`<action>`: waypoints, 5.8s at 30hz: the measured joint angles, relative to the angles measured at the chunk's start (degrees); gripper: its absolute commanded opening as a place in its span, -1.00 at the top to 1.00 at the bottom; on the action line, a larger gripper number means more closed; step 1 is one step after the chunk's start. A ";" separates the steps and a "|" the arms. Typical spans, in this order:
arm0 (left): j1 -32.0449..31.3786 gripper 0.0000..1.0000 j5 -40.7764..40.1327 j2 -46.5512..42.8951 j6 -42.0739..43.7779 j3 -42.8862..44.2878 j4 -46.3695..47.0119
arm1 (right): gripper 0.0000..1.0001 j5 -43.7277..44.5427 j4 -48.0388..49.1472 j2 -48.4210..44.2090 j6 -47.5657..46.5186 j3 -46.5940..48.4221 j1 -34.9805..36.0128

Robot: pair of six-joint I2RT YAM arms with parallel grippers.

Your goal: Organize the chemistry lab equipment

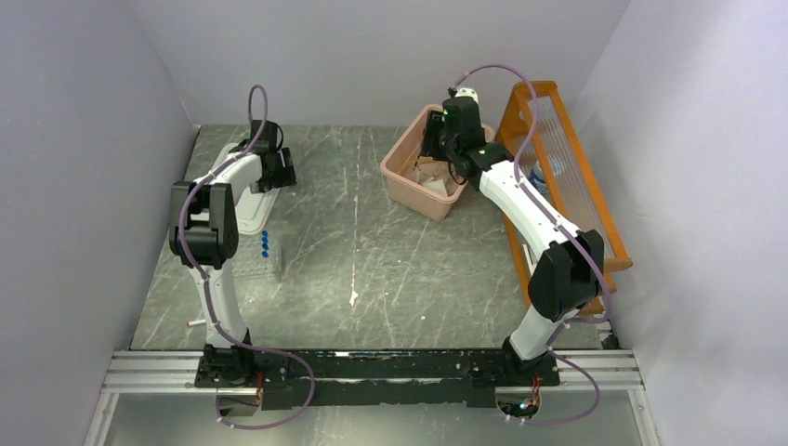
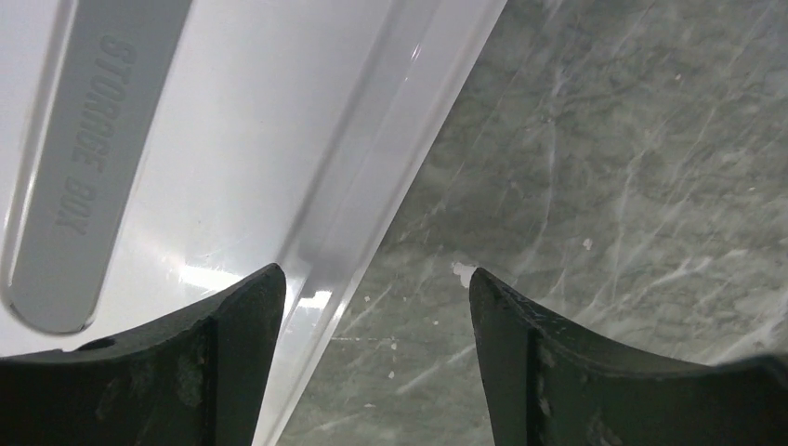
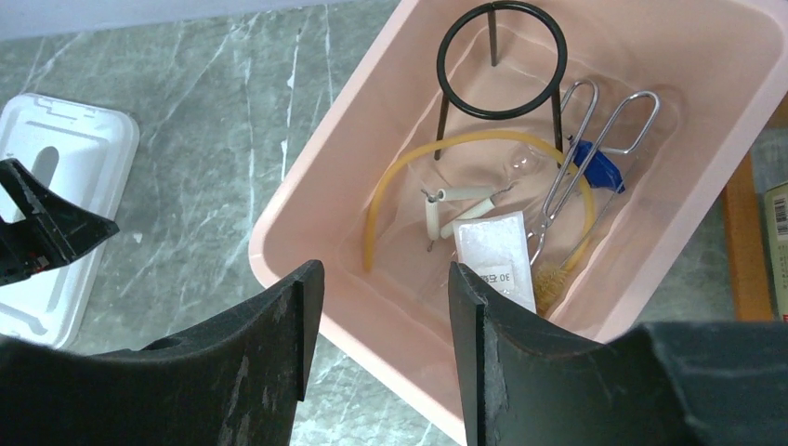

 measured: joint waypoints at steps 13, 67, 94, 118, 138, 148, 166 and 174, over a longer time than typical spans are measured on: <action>0.85 0.22 5.90 2.89 2.12 1.18 0.42 | -0.05 -0.11 0.09 1.46 0.59 1.88 0.00; -16.20 0.91 13.68 0.26 -5.09 5.38 -7.72 | 0.07 -17.35 10.12 2.03 14.21 -11.89 11.43; -12.72 0.91 25.97 -7.67 -12.11 -0.74 -0.92 | -0.18 -28.24 34.40 19.78 27.41 -15.37 16.35; -9.51 -0.27 29.94 -11.37 -12.26 10.10 -2.29 | 1.00 -30.42 47.45 15.19 32.92 -16.26 14.21; -5.53 -0.34 36.76 -24.92 -11.02 12.55 -2.64 | 1.00 -21.57 34.40 -4.52 22.12 -14.36 6.27; -9.05 -0.31 38.49 -19.19 -13.31 5.62 5.57 | 1.00 -16.31 29.31 -18.25 20.37 -16.00 -6.73; -18.84 -0.01 38.40 7.39 -10.95 19.80 5.77 | 1.00 -20.46 27.17 -26.40 26.23 -23.08 -12.81; -19.47 0.46 35.98 7.78 -11.58 21.81 4.26 | 1.00 -22.71 27.10 -27.08 28.50 -25.38 -12.81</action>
